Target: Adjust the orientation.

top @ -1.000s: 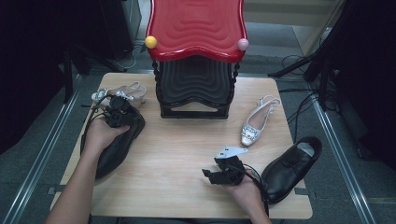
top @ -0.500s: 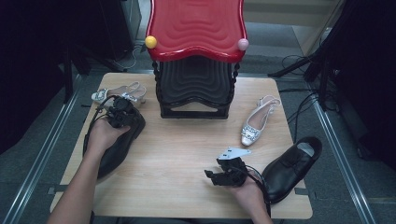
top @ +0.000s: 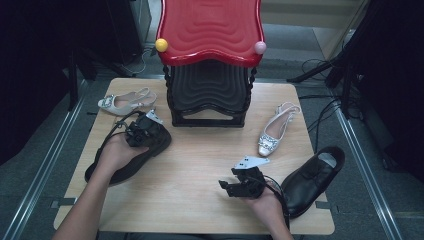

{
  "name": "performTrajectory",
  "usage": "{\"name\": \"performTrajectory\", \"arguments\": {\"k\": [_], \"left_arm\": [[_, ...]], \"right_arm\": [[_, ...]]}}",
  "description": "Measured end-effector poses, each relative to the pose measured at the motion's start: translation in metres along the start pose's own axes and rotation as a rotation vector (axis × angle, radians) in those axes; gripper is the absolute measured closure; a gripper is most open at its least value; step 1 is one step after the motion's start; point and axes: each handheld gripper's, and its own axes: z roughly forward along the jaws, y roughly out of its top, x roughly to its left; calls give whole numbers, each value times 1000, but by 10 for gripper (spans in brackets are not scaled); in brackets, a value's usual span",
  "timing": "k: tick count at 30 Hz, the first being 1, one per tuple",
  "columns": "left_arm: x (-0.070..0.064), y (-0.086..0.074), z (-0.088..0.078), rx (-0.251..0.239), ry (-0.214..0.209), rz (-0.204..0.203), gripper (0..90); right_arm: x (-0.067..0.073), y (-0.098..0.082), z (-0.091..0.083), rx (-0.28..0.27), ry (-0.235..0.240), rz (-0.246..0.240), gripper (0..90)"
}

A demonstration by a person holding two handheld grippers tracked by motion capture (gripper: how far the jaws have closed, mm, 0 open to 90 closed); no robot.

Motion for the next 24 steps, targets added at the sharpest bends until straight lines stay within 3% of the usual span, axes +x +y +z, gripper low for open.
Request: {"name": "performTrajectory", "arguments": {"k": [5, 10, 12, 15, 17, 19, 21, 24], "left_arm": [[-32, 13, 1, -33, -102, 63, 840], [-70, 29, 9, -44, -174, 145, 839], [-84, 33, 15, -33, -189, 181, 838], [-96, 37, 27, 3, -171, 228, 834], [-96, 40, 29, 11, -166, 228, 825], [-92, 40, 31, -28, -204, 164, 797], [-89, 40, 31, -56, -228, 129, 786], [-89, 40, 27, -77, -220, 125, 715]], "right_arm": [[-1, 1, 0, -1, 3, 0, 363], [-2, 1, 0, 1, 2, 4, 363], [-3, 1, -1, -2, -2, 1, 363], [-4, 0, -1, -2, -5, 9, 363], [-5, 0, -1, -3, -4, 14, 363], [-5, 0, -1, -7, -1, 20, 364], [-5, 1, -1, -8, 1, 21, 365], [-5, 1, -1, -12, 7, 13, 366]]}}
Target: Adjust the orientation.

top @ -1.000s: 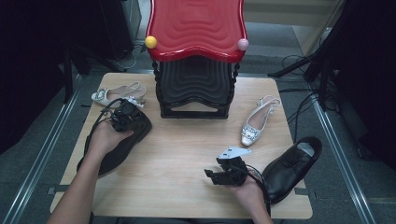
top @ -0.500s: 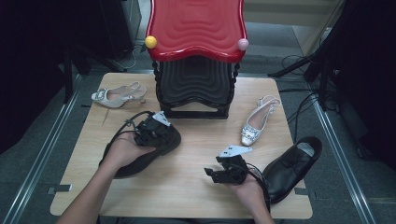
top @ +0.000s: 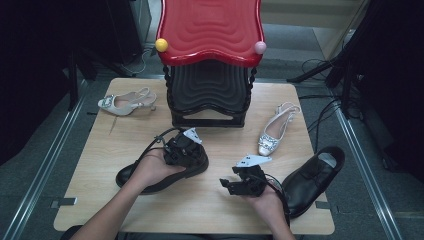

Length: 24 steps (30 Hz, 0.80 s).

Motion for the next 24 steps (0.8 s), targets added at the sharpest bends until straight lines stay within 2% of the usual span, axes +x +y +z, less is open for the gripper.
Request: {"name": "performTrajectory", "arguments": {"k": [2, 6, 8, 10, 13, 15, 18, 20, 24], "left_arm": [[-3, 0, -5, -14, 25, 18, 660], [-9, -1, -25, -61, 58, 21, 630], [-12, -3, -35, -86, 71, 8, 629], [-15, -8, -45, -104, 77, -7, 639], [-18, -20, -57, -101, 103, -26, 679], [-19, -29, -62, -99, 102, -55, 726], [-21, -44, -70, -107, 104, -94, 806], [-23, -56, -72, -107, 111, -118, 858], [-22, -80, -77, -119, 119, -182, 891]], "right_arm": [[0, 1, 0, -5, 3, 5, 367], [1, 3, -1, -32, 10, -1, 381], [2, 5, -1, -47, 4, -20, 436], [3, 6, -2, -69, 0, -36, 451], [6, 10, -1, -90, 15, -58, 502], [7, 14, 1, -82, -5, -76, 526], [4, 21, 5, -62, 32, -41, 667], [2, 27, 9, -72, 21, -42, 830], [0, 43, 17, -82, 13, -67, 898]]}}
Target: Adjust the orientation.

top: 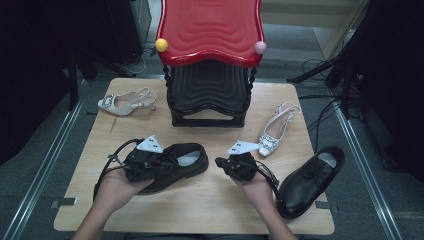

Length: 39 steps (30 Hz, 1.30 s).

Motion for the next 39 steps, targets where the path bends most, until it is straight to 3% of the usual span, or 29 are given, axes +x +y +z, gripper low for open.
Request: {"name": "performTrajectory", "arguments": {"k": [8, 10, 13, 14, 20, 23, 28, 39], "left_arm": [[15, -39, 6, 5, 46, -107, 891], [18, -44, 10, 10, 50, -113, 887], [29, -49, 11, -13, -7, -144, 896], [30, -49, 11, -16, -10, -144, 899], [28, -49, 13, -15, 7, -123, 899], [31, -49, 14, -17, -6, -129, 900], [33, -48, 16, -12, -4, -119, 900], [41, -46, 20, -3, -32, -123, 900]], "right_arm": [[-15, 30, 26, -11, 6, 25, 899], [-18, 35, 33, -16, 11, 19, 900], [-22, 41, 41, -9, 5, -15, 883], [-24, 42, 43, -4, 5, -33, 884], [-21, 42, 52, 22, 56, -28, 900], [-15, 40, 53, 22, 11, -63, 900], [-15, 38, 51, 30, 30, -26, 900], [-4, 25, 37, 33, 11, -28, 900]]}}
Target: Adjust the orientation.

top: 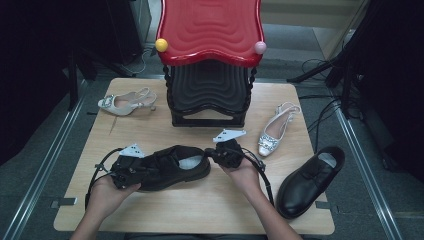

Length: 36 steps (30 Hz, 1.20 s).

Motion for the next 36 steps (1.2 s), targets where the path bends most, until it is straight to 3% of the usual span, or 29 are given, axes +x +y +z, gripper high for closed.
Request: {"name": "performTrajectory", "arguments": {"k": [11, 13, 23, 26, 30, 34, 36], "left_arm": [[11, 9, 5, 12, -2, 29, 900], [13, 12, 6, 13, -18, 21, 900], [13, 26, 15, 4, 6, 62, 900], [13, 28, 16, -3, 2, 68, 900], [14, 27, 13, -16, 4, 70, 900], [15, 24, 5, -55, 2, 47, 900], [15, 21, 3, -53, 16, 42, 900]], "right_arm": [[19, -16, -17, 13, -15, 5, 900], [23, -19, -20, 19, -13, 9, 900], [40, -39, -38, 25, 37, 71, 900], [48, -44, -43, 40, 48, 69, 900], [46, -42, -43, 54, 60, 47, 900], [34, -40, -41, 54, 47, 64, 900], [27, -38, -39, 43, 50, 84, 900]]}}
